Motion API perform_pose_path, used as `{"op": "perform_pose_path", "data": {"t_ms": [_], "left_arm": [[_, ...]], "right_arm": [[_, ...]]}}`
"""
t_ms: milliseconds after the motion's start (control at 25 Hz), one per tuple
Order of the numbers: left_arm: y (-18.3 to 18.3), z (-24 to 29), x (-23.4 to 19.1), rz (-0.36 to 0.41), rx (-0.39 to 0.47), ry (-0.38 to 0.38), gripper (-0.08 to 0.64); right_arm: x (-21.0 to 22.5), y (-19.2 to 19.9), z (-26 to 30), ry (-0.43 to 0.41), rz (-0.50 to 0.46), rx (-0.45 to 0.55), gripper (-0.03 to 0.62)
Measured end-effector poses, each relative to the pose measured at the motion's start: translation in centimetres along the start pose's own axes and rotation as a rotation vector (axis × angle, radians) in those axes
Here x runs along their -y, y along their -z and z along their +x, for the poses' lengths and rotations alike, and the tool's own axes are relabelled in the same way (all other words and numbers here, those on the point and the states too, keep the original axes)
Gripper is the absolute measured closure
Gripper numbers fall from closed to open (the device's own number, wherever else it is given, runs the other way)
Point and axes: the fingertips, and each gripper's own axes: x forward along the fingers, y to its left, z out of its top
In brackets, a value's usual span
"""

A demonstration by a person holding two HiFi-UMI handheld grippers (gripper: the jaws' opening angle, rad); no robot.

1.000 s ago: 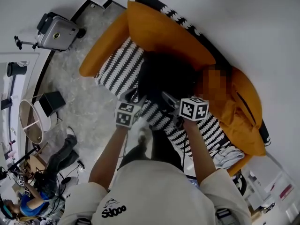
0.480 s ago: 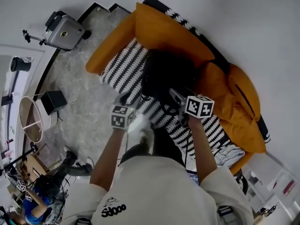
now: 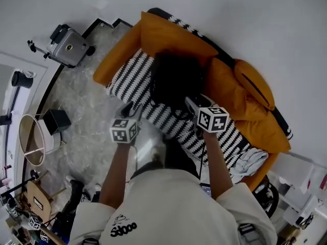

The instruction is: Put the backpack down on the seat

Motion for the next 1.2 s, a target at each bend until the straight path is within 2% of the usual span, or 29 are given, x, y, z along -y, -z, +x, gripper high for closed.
{"op": "perform_pose_path", "data": {"t_ms": [160, 400, 600, 880, 1200], "left_arm": [[-0.2, -4.5, 1.0, 0.051, 0.065, -0.008, 0.416], [-0.5, -11.2, 2.3, 0.117, 0.143, -0.020, 0.463], [-0.6, -15.8, 3.6, 0.145, 0.192, -0.011, 0.503], [-1.8, -20.6, 5.5, 0.209, 0.257, -0.017, 0.551], [-3.7, -27.2, 8.0, 0.313, 0.364, -0.030, 0.551]], "right_arm": [[-2.2, 1.0, -4.4, 0.057, -0.066, 0.062, 0.391], [-6.0, 2.3, -10.4, 0.096, -0.079, 0.161, 0.449], [-9.1, 3.9, -14.6, 0.118, -0.102, 0.192, 0.540], [-12.3, 4.0, -19.4, 0.112, -0.139, 0.266, 0.584], [-18.4, 3.0, -24.7, 0.064, -0.282, 0.371, 0.589]]}}
